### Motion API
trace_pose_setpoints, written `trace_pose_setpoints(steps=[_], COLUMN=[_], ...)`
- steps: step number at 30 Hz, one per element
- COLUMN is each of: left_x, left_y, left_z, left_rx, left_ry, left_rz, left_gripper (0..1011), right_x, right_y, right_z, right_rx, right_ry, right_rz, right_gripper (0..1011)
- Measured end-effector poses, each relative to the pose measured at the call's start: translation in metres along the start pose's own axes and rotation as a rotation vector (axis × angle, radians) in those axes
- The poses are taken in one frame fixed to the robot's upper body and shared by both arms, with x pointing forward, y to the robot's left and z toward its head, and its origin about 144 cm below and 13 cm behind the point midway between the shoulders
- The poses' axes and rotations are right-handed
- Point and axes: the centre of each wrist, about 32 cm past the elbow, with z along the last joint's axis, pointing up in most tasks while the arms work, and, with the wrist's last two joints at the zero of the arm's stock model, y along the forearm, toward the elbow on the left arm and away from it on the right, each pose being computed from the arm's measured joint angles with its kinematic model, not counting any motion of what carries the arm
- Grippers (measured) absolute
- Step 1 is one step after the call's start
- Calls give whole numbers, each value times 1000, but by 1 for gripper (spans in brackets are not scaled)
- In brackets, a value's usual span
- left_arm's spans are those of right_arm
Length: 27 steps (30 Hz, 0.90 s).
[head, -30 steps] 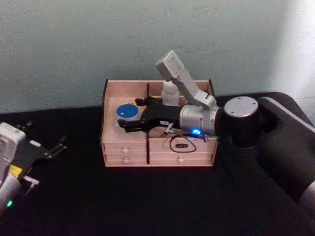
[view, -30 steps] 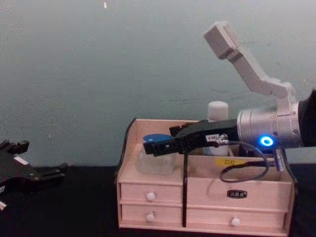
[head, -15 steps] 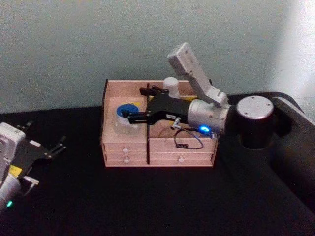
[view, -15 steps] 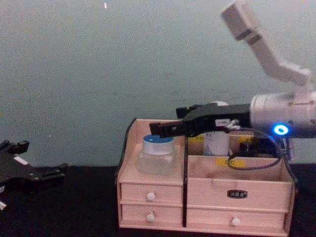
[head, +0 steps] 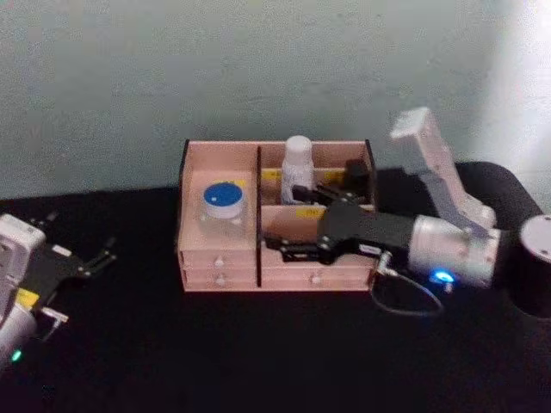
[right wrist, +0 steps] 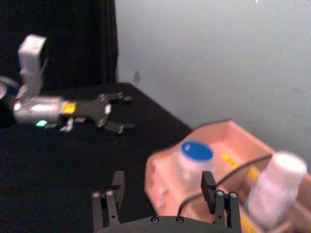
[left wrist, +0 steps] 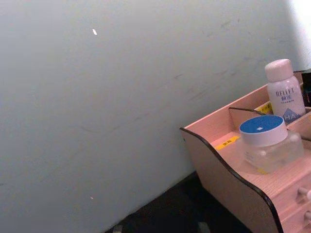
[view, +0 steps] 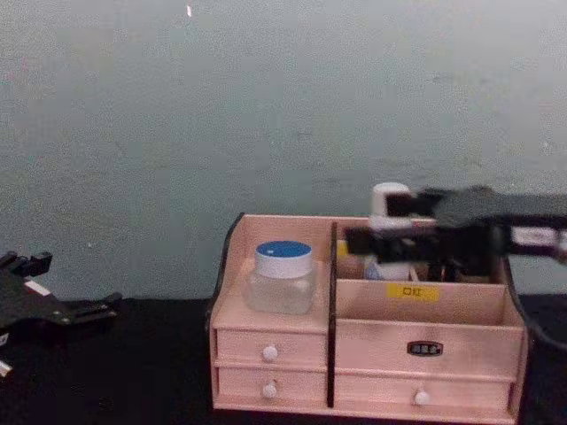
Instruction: Pick up the facial cleanser and watermelon frost from the table and place them into the tiered storage box.
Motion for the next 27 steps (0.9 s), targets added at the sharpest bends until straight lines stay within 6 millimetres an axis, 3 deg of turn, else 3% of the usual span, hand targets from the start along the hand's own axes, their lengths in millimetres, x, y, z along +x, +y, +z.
trace_pose_setpoints(steps=[9,13,16,21,27], left_x=[0,0,0,0,0], left_y=[0,0,0,0,0], left_z=[0,0,0,0,0], left_rx=[0,0,0,0,0], left_ry=[0,0,0,0,0], left_rz=[0,0,0,0,0], left_gripper=[1001,1001,1001,1001,1001], right_x=[-15,-22,-27,-33,-38], right_y=[-58,-84,-91,-83,-53], right_z=[-19,-27,-31,-41,-66], right_rx=[-58,-40,-15,-20,-77], right_ry=[24,65,96,108,73], right_rz=[-66,-288,-485,-735,-918], right_gripper=[1003,1003,1003,1002,1003])
